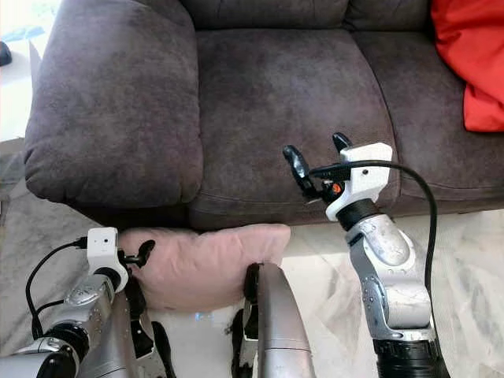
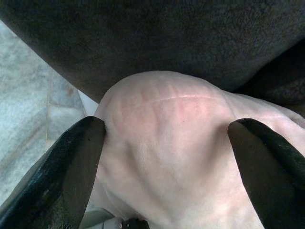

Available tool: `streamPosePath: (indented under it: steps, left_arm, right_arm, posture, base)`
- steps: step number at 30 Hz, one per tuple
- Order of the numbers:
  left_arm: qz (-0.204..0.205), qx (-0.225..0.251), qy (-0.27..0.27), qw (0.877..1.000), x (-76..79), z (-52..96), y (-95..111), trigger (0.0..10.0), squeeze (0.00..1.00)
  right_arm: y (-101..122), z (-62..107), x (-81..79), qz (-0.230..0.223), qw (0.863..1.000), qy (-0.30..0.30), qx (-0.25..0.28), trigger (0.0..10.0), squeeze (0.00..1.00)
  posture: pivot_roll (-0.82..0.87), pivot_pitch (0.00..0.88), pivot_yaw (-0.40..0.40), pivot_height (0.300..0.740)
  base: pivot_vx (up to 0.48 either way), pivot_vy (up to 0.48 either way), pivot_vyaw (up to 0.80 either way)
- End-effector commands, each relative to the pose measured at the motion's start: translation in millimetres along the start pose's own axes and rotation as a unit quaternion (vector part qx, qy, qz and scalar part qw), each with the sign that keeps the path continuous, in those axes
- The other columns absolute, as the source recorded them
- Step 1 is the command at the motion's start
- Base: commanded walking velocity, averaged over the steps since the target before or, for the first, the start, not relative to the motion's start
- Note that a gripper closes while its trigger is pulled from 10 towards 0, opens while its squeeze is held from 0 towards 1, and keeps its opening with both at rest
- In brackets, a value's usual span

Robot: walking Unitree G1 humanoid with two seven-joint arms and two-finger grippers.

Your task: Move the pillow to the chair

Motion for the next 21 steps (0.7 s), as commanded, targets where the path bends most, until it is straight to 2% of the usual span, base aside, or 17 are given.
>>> streamPosePath:
  steps: [1, 2, 3, 4, 7, 14, 21]
  left_arm:
    - [0.002, -0.017, 0.000, 1.000, 1.2, 5.4, -15, 10.0, 0.00]
    - [0.002, -0.017, 0.000, 1.000, 1.2, 5.4, -15, 10.0, 0.00]
    - [0.004, -0.008, 0.001, 1.000, 1.8, 3.3, -9, 10.0, 0.00]
    - [0.005, -0.003, 0.002, 1.000, 2.0, 2.1, -5, 10.0, 0.00]
    - [0.005, 0.007, 0.001, 1.000, 2.4, -0.6, 2, 10.0, 0.00]
    - [0.005, 0.033, 0.008, 0.999, -1.0, -3.3, 16, 10.0, 0.00]
    - [0.004, 0.016, 0.014, 1.000, -2.7, -5.6, 15, 10.0, 0.00]
  right_arm:
    - [-10, 12.5, 5.2, -0.009, 1.000, -0.009, -0.018, 10.0, 0.00]
    - [-10, 12.5, 5.2, -0.009, 1.000, -0.009, -0.018, 10.0, 0.00]
    - [-29, 22.5, 5.4, -0.010, 0.999, -0.011, -0.045, 10.0, 0.00]
    - [-38, 27.1, 6.4, -0.012, 0.998, -0.014, -0.058, 10.0, 0.00]
    - [-51, 32.8, 9.0, -0.015, 0.997, -0.021, -0.072, 10.0, 0.00]
    - [-51, 30.4, 1.9, -0.020, 0.998, -0.012, -0.064, 10.0, 0.00]
    - [-42, 37.2, -6.4, -0.019, 0.998, 0.006, -0.061, 10.0, 0.00]
  posture:
    - [-0.16, 0.382, -0.170, 0.542]
    - [-0.16, 0.382, -0.170, 0.542]
    - [-0.15, 0.392, -0.174, 0.542]
    - [-0.15, 0.393, -0.175, 0.542]
    - [-0.15, 0.400, -0.179, 0.542]
    - [-0.16, 0.402, -0.186, 0.542]
    - [-0.19, 0.422, -0.197, 0.542]
  base:
    - [0.000, 0.000, 0.00]
    - [0.000, 0.000, 0.00]
    - [0.000, 0.000, 0.00]
    - [0.000, 0.000, 0.00]
    - [0.000, 0.000, 0.00]
    - [0.000, 0.000, 0.00]
    - [0.000, 0.000, 0.00]
Point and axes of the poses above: a point about 5 cm out from each wrist's last joint towards the gripper, its own z axis pointing back from the gripper into the wrist, its own y axis along the axis of the wrist's last joint, x = y × z, the point moved 6 cm from there along -z, pointing out of the wrist towards the gripper, and after that the axes turned 4 degrees about -z, right-handed, at the moved point
